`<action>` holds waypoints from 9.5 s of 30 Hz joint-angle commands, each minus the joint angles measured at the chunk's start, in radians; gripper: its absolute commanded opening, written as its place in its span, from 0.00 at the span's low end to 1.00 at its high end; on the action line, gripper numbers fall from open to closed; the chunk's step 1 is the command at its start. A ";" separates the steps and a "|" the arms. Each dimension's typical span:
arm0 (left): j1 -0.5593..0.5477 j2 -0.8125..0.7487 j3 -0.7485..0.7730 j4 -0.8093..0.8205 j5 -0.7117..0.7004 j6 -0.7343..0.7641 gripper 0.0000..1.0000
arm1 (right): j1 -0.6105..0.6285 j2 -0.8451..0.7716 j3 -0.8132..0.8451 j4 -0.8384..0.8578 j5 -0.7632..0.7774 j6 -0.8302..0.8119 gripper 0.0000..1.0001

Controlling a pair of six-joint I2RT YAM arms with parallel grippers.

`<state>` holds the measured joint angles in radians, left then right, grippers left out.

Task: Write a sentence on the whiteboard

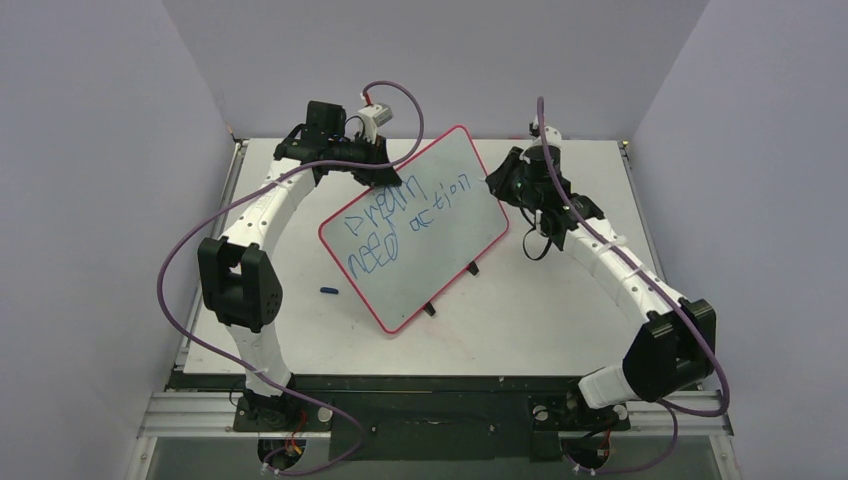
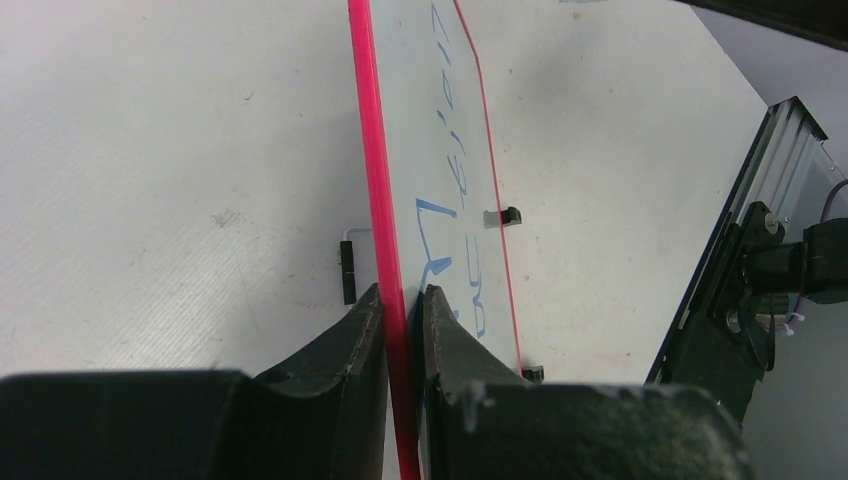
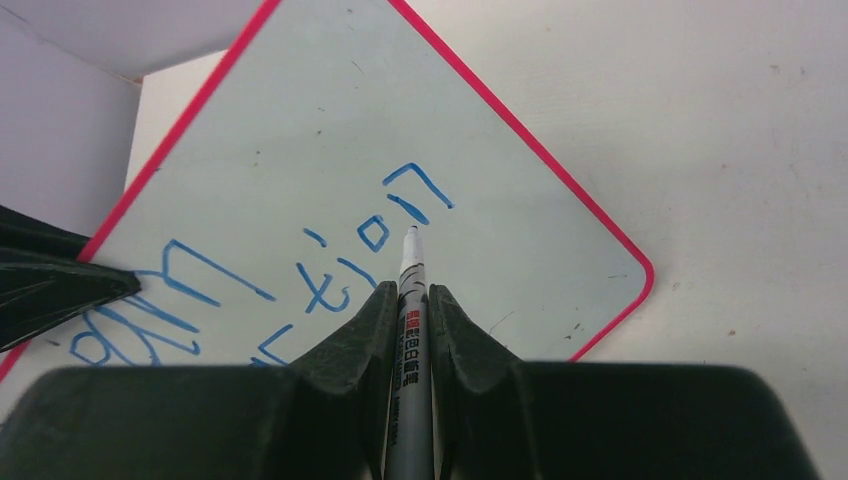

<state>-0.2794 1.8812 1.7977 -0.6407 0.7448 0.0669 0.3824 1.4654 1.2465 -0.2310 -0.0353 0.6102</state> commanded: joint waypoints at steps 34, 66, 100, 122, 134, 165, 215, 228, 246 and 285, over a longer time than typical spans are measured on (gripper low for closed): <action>0.027 -0.111 -0.212 -0.018 -0.002 0.167 0.28 | 0.012 -0.230 -0.141 0.014 0.000 0.004 0.00; 0.050 -0.131 -0.221 -0.007 -0.056 0.165 0.47 | 0.009 -0.228 -0.164 0.035 -0.006 0.006 0.00; 0.120 -0.346 -0.369 0.139 -0.096 -0.029 0.48 | 0.011 -0.243 -0.138 0.023 -0.014 0.003 0.00; 0.273 -0.701 -0.758 0.400 -0.260 -0.353 0.60 | 0.066 -0.332 -0.203 -0.017 -0.037 -0.076 0.00; 0.403 -0.759 -1.001 0.764 -0.127 -0.530 0.72 | 0.144 -0.337 -0.205 -0.052 0.022 -0.102 0.00; 0.395 -0.460 -0.917 0.620 0.187 -0.506 0.50 | 0.205 -0.356 -0.262 -0.037 -0.033 -0.161 0.00; 0.350 -0.206 -0.581 0.233 0.274 -0.194 0.45 | 0.533 -0.166 -0.263 0.096 -0.041 -0.320 0.00; 0.322 -0.217 -0.605 0.261 0.332 -0.202 0.00 | 0.541 -0.153 -0.294 0.144 -0.057 -0.324 0.00; 0.300 -0.311 -0.636 0.283 0.256 -0.194 0.00 | 0.689 -0.013 -0.274 0.221 0.220 -0.368 0.00; 0.301 -0.338 -0.638 0.303 0.208 -0.207 0.00 | 0.769 -0.023 -0.425 0.196 0.339 -0.328 0.00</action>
<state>0.0265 1.5902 1.1542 -0.3862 1.0096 -0.1715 1.1419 1.4460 0.8360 0.0021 0.2932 0.2581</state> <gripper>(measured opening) 0.089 0.108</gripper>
